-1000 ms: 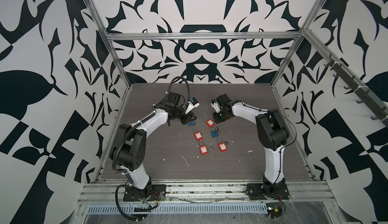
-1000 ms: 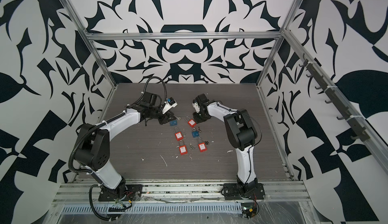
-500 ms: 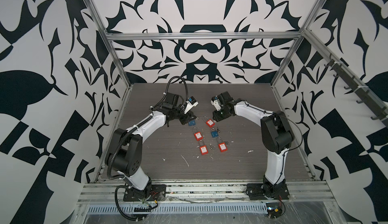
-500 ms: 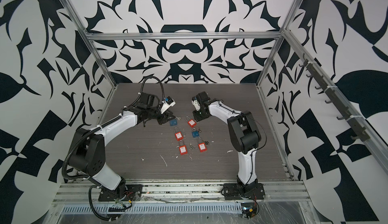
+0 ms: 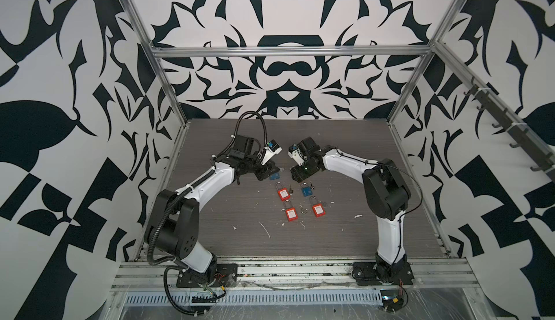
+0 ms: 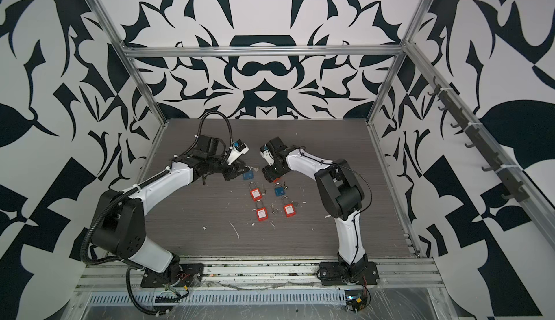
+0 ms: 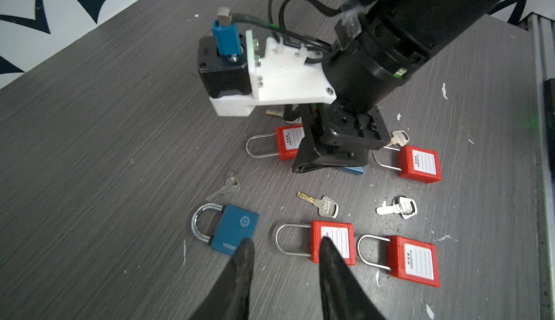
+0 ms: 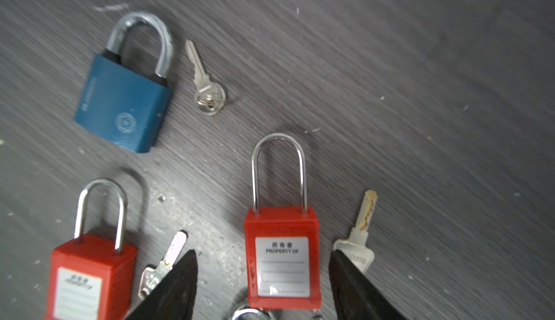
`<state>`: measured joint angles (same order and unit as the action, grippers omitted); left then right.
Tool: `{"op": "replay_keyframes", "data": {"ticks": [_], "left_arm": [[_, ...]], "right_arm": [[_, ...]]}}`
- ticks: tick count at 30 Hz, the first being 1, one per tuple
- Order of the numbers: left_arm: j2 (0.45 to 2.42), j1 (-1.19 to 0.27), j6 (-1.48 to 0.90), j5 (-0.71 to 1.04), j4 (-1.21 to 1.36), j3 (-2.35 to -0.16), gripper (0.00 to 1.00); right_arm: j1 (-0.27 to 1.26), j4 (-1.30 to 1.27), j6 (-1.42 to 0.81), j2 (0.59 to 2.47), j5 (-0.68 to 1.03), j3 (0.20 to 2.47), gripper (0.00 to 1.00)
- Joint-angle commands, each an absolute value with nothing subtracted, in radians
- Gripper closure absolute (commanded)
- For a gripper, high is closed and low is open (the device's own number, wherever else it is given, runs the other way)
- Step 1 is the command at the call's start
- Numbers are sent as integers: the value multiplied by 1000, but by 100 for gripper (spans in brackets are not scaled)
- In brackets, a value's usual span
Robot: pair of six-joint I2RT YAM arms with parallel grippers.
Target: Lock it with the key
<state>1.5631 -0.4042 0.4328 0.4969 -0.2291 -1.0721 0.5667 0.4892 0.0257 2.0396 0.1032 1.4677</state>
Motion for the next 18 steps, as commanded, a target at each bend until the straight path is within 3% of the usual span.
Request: {"op": "replay_keyframes", "data": {"ticks": [1, 12, 18], "left_arm": [[1532, -403, 425, 492, -245, -1058, 61], [1530, -403, 420, 498, -255, -1054, 61], [1524, -402, 416, 502, -255, -1050, 61]], "right_arm": [[574, 487, -14, 2037, 50, 1511, 28], [588, 440, -195, 2057, -91, 1509, 49], [590, 444, -241, 2059, -101, 1525, 51]]}}
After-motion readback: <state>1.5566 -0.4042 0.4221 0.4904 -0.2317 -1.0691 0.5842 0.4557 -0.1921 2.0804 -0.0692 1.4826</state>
